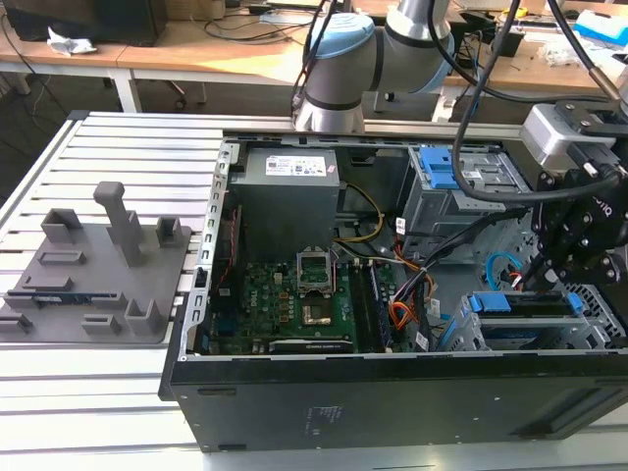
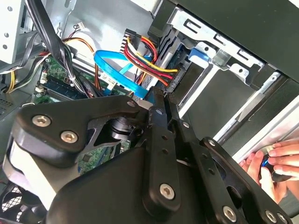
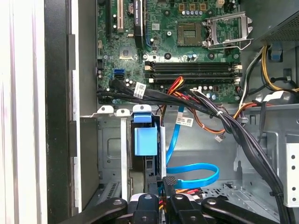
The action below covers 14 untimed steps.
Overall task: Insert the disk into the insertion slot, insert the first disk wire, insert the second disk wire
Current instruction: 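Insert the second disk wire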
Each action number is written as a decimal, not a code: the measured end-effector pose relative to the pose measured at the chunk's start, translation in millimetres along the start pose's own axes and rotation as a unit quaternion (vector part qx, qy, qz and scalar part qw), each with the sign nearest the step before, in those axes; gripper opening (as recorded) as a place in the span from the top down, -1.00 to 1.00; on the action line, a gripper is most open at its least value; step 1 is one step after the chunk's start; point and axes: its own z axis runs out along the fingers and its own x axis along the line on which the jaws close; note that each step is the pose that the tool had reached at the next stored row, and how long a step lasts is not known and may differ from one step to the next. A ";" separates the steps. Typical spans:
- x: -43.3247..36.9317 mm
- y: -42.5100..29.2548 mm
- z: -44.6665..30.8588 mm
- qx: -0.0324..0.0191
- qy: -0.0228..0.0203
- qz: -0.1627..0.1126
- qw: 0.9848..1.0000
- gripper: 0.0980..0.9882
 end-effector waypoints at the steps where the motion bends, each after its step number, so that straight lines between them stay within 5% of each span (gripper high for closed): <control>1: 0.2 -0.2 0.2 0.000 0.000 0.000 1.000 0.86; 14: 1.8 -1.6 4.8 0.000 0.000 0.001 1.000 0.86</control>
